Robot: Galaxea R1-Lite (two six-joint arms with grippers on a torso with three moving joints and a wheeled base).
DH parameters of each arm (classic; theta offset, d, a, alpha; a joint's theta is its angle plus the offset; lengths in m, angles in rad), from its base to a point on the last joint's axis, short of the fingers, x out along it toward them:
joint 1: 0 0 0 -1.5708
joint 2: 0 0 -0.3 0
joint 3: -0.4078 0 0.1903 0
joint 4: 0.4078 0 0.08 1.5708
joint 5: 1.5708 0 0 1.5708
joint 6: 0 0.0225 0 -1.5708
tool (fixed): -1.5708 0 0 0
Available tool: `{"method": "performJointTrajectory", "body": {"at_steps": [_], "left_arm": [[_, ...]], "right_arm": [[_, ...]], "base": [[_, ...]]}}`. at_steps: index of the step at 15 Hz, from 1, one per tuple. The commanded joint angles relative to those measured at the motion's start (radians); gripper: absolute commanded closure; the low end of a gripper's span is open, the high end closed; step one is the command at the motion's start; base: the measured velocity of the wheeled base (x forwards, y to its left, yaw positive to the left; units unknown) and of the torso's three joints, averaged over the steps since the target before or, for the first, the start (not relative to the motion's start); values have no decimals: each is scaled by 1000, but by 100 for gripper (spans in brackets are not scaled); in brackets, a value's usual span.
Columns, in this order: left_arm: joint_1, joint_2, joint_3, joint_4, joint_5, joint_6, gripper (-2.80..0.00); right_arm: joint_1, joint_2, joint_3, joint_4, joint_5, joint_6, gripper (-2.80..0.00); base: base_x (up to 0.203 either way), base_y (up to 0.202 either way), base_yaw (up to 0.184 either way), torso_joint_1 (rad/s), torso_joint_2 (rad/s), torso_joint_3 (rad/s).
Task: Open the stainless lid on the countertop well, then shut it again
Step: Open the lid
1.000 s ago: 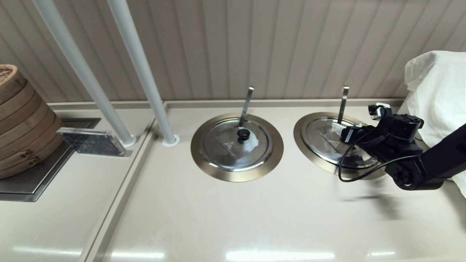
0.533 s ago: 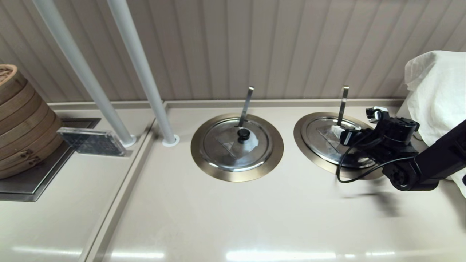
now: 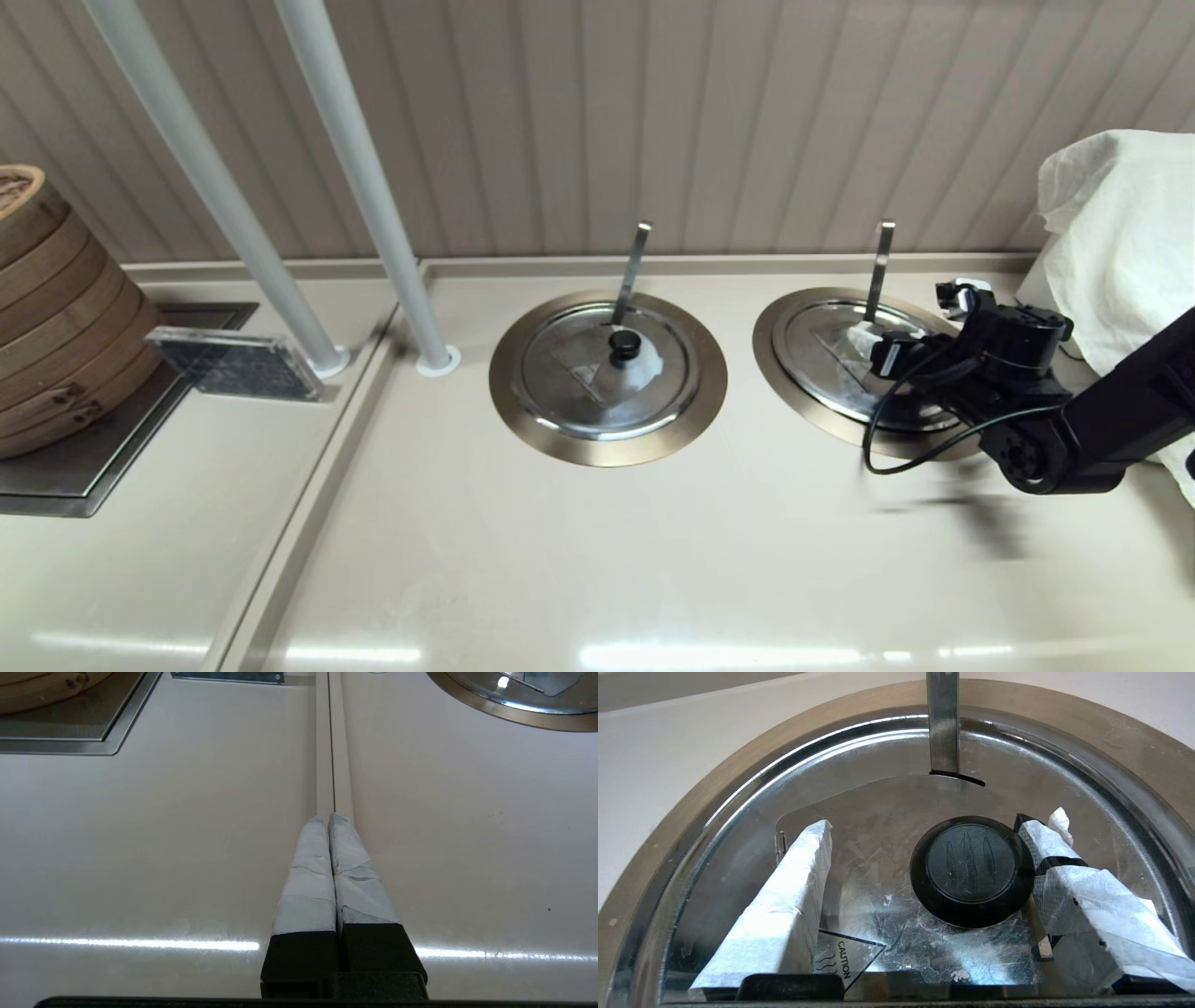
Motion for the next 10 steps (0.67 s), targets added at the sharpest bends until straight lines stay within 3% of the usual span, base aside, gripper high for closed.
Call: {"method": "performJointTrajectory", "body": {"at_steps": [1, 10], "left_arm": [[0, 0, 0, 0, 1, 0, 0], [0, 0, 0, 0, 1, 0, 0]], "right_arm": [[5, -28, 2, -6, 0, 2, -280], [44, -108, 44, -5, 1, 17, -280]], "base": [[0, 0, 0, 0, 0, 0], [0, 0, 0, 0, 0, 0]]}}
